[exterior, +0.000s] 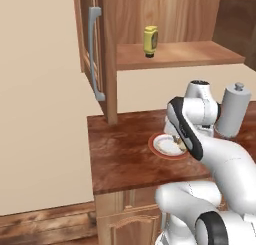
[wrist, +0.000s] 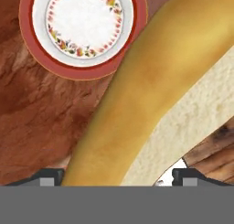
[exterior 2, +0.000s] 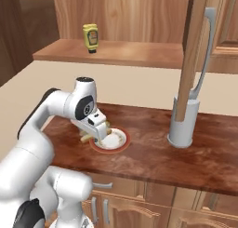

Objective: Move the hot dog bun to the plate on the dining table and place the condiment next to that plate. Then navigate to the fridge and take the sausage and place it on the plate as well.

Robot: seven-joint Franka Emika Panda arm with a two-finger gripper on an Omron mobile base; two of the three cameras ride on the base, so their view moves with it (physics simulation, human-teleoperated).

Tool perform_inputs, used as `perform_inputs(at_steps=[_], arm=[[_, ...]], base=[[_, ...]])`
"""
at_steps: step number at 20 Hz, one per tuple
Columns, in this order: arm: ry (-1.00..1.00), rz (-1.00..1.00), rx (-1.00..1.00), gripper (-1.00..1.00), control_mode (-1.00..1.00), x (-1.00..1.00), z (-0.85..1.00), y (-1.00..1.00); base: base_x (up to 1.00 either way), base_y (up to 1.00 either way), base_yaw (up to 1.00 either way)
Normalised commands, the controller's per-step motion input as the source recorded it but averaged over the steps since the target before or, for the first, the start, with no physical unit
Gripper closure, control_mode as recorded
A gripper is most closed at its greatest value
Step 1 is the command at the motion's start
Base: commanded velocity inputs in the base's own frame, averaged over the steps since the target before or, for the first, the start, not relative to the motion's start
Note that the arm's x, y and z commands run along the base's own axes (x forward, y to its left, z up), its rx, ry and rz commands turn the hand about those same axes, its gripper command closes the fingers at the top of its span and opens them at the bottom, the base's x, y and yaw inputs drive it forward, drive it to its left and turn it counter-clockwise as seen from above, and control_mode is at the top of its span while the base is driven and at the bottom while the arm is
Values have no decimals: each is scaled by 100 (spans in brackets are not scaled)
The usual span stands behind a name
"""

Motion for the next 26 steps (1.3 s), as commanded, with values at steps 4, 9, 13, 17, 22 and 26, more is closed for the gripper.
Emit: perform_inputs(at_steps=[4,9,13,17,22,26], arm=[[0,0,0,100,100,0,0,0],[0,0,0,100,100,0,0,0],[0,0,0,100,100,0,0,0],[0,0,0,100,100,0,0,0],[0,0,0,100,100,0,0,0],[0,0,0,100,100,0,0,0]], base=[[-100,0,-2],[-100,0,-28],[-69,15,-86],[-44,9,-94],[-46,2,-90],[-45,0,-86]])
